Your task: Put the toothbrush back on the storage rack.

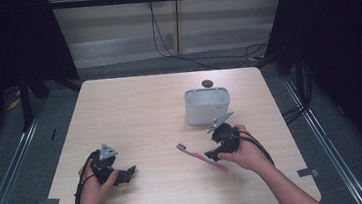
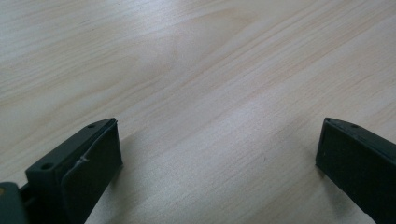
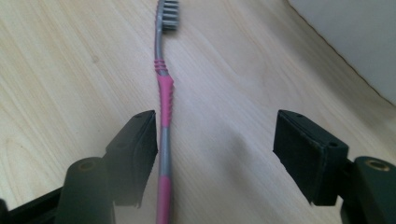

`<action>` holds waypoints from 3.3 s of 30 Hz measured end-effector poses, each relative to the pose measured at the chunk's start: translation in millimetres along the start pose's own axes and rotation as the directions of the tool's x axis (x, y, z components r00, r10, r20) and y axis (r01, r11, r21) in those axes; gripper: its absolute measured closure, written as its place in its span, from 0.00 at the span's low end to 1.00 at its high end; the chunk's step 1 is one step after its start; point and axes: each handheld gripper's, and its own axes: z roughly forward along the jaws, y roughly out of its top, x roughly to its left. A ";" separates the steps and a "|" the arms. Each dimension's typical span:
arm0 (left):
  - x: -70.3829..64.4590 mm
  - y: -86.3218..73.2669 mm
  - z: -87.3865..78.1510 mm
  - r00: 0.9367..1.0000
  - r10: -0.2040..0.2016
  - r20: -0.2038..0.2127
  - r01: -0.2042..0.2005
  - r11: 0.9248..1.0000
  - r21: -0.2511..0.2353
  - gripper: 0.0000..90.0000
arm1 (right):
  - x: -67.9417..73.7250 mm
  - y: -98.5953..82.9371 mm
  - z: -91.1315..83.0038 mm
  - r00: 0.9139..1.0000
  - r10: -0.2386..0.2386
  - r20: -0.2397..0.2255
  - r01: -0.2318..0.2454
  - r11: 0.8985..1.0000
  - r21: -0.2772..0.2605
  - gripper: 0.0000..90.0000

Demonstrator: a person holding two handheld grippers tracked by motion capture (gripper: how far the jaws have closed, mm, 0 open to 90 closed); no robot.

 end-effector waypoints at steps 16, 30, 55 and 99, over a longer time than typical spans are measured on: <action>0.3 0.2 0.1 1.000 0.002 0.001 -0.002 1.000 0.001 0.00 | 15.3 29.3 28.8 0.995 -0.071 -0.073 0.080 0.988 0.129 0.49; 0.9 0.8 0.9 1.000 0.004 0.003 -0.004 1.000 0.000 0.00 | 17.1 53.8 43.0 0.988 -0.116 -0.102 0.138 0.956 0.257 0.61; 1.3 1.5 1.6 1.000 0.004 0.002 -0.004 1.000 0.000 0.00 | 19.1 56.5 55.4 0.993 -0.086 -0.085 0.110 0.934 0.341 0.79; 2.1 2.6 3.3 1.000 0.000 0.006 0.000 1.000 -0.006 0.00 | -0.5 61.7 4.7 0.997 0.024 -0.076 -0.015 0.993 0.119 0.90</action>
